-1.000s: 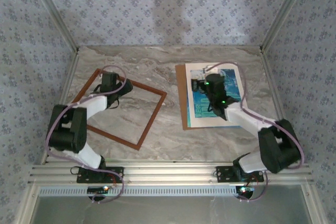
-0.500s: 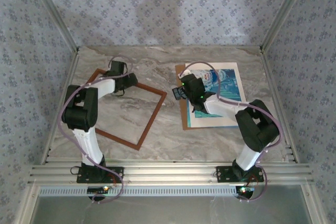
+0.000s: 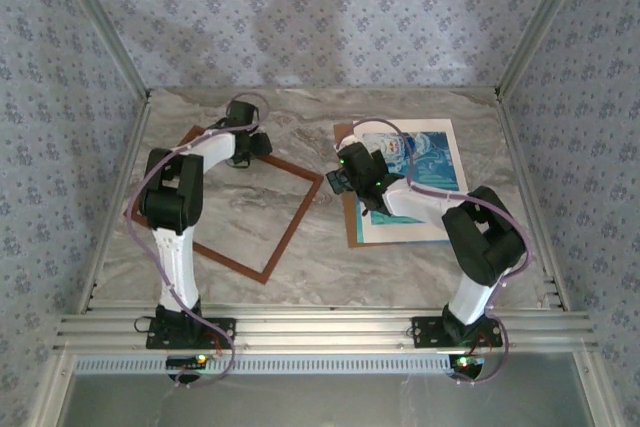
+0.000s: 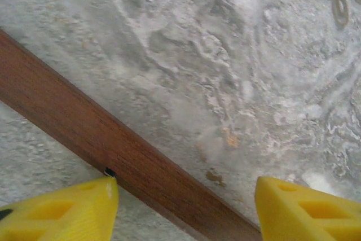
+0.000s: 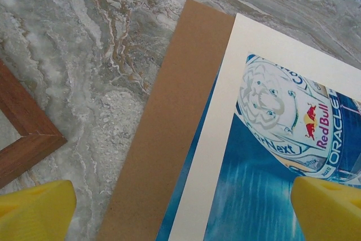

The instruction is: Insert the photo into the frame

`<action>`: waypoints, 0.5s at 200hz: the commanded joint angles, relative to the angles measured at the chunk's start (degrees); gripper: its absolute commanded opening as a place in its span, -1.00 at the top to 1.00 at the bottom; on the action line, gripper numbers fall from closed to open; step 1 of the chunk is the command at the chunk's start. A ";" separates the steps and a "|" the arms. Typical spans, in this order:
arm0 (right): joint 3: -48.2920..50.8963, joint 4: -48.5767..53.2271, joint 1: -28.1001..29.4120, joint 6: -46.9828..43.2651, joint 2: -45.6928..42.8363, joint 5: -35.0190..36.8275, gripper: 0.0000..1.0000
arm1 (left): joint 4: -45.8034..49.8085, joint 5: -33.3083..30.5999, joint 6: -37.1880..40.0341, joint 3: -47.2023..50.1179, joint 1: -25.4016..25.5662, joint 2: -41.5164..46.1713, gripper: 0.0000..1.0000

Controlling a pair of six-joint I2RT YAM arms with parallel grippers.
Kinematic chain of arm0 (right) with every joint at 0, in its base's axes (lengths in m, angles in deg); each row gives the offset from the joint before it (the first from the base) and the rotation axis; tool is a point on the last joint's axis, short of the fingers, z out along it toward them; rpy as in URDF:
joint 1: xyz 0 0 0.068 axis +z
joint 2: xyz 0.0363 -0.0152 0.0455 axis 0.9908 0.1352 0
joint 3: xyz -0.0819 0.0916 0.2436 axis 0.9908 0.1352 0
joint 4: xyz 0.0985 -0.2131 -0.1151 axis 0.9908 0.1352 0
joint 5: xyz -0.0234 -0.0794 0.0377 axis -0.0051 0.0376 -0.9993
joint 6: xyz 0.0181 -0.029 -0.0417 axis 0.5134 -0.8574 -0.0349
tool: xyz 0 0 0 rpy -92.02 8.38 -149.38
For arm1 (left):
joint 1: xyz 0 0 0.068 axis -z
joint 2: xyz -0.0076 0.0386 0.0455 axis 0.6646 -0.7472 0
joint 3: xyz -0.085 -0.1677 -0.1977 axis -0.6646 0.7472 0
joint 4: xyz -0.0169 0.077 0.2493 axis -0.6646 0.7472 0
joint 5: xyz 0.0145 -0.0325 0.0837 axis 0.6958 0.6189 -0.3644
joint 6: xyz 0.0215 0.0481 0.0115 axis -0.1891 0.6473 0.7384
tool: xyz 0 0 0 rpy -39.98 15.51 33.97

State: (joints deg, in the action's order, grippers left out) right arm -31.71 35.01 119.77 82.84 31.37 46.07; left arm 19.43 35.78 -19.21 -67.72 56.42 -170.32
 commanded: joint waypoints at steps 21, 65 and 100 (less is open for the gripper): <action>2.15 4.55 -2.36 2.93 -4.45 -0.59 -1.00 | 9.63 3.78 6.24 -7.35 4.79 -4.70 0.00; 6.34 6.72 -10.90 9.41 -12.09 -6.31 -1.00 | 14.67 5.20 14.79 -11.47 11.20 -6.32 0.23; 8.88 7.40 -16.25 12.33 -16.00 -9.54 -1.00 | 18.76 5.96 18.56 -15.16 12.59 -8.41 0.29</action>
State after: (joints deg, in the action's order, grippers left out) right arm -24.41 40.10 105.19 91.25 17.55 39.77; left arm 31.46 39.96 -6.36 -80.42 69.12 -176.22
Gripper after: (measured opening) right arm 0.999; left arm 0.367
